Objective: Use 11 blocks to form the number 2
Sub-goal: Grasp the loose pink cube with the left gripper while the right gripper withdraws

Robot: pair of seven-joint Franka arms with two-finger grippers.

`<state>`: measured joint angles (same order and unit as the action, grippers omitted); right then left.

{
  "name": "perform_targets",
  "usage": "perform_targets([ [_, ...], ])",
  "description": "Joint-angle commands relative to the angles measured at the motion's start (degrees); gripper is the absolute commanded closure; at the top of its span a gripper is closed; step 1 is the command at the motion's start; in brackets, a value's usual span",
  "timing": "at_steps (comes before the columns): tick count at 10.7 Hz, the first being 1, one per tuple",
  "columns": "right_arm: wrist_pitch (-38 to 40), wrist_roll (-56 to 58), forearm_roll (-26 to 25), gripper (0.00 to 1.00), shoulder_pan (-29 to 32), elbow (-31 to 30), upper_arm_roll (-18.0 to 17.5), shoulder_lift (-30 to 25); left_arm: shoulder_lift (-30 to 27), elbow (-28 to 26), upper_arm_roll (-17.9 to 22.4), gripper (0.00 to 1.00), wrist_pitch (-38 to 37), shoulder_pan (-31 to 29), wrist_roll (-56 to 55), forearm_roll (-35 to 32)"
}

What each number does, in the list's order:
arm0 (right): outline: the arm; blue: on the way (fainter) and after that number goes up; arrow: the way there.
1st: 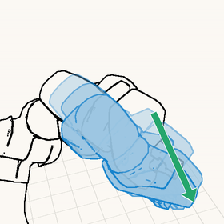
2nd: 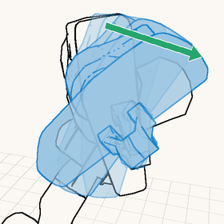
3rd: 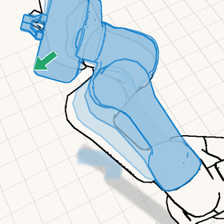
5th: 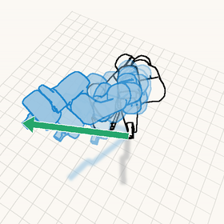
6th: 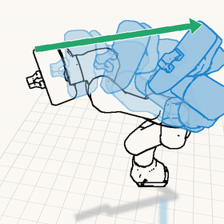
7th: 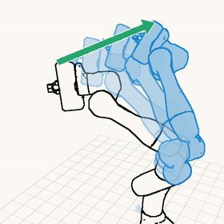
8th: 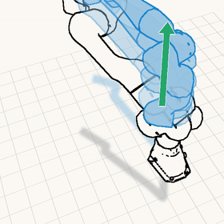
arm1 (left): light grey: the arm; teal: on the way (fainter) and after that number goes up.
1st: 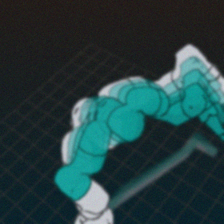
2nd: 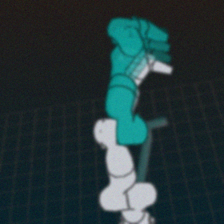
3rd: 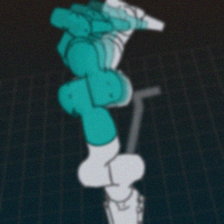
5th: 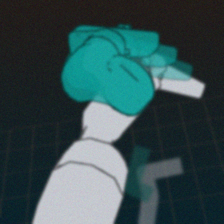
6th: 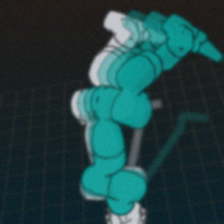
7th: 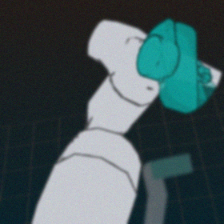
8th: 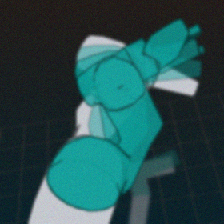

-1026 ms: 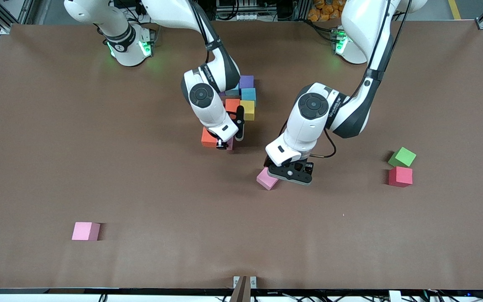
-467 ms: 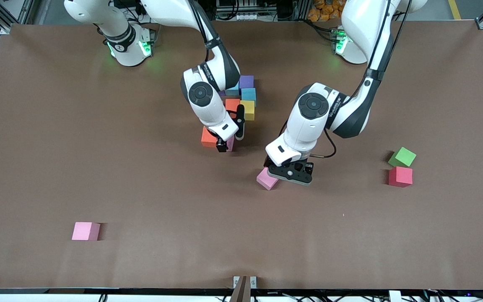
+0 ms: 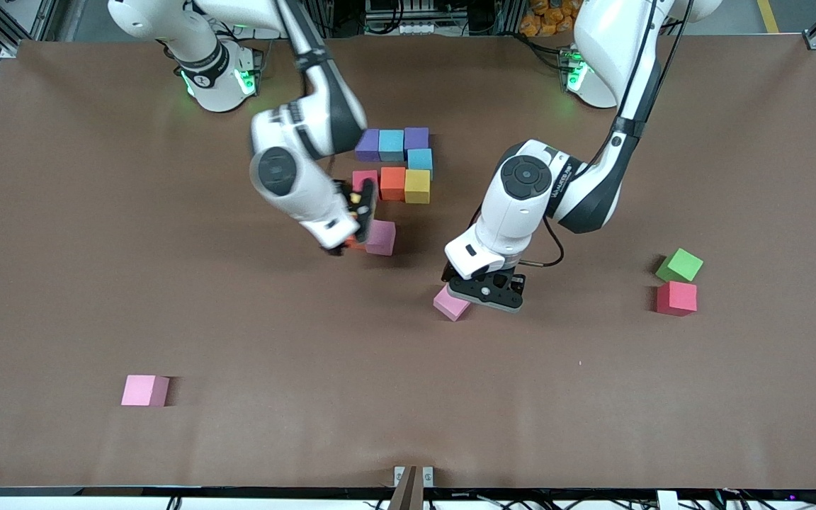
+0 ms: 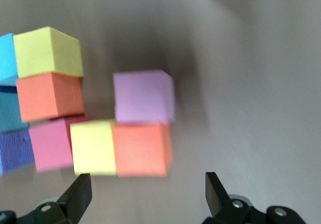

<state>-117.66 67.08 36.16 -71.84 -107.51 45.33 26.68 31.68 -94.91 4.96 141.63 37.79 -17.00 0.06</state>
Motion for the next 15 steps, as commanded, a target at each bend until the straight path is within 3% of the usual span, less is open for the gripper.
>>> perform_targets([
  [1,1.5,-0.6,-0.4,0.0,0.1,-1.4,6.9,-1.7,1.5,0.2,0.0,0.0,0.7,1.2,0.5,0.7],
  [5,6.4,-2.5,-1.7,0.0,16.5,-0.3,8.5,-2.2,4.9,0.5,-1.4,0.0,2.1,1.5,4.5,0.3],
  [8,9.9,-9.7,-4.9,0.0,28.0,3.4,6.9,-2.2,5.9,0.4,-1.9,0.0,2.1,1.5,10.9,0.3],
  [9,11.3,-13.1,-7.7,0.0,33.5,5.4,3.4,-2.8,6.2,0.5,-1.9,0.0,2.1,1.5,12.2,0.4],
  [10,12.5,-17.9,-12.6,0.0,41.8,7.8,-3.2,-4.3,6.5,0.6,-2.0,0.0,2.1,1.5,12.3,0.4],
  [11,13.0,-23.2,-19.1,0.0,52.2,9.3,-14.4,-7.0,6.9,0.6,-2.3,0.0,2.1,1.5,12.3,0.4],
  [12,13.1,-29.7,-25.0,0.0,58.7,9.4,-22.2,-9.8,7.1,0.5,-2.9,0.0,2.1,1.5,12.3,0.3],
  [13,13.9,-37.3,-28.0,0.0,60.8,9.2,-25.7,-12.2,7.3,0.5,-2.9,0.0,2.1,1.5,13.0,0.3],
  [15,17.5,-45.6,-28.6,0.0,60.3,9.2,-25.8,-15.4,8.0,0.6,-3.0,0.0,2.1,1.5,13.8,0.4],
])
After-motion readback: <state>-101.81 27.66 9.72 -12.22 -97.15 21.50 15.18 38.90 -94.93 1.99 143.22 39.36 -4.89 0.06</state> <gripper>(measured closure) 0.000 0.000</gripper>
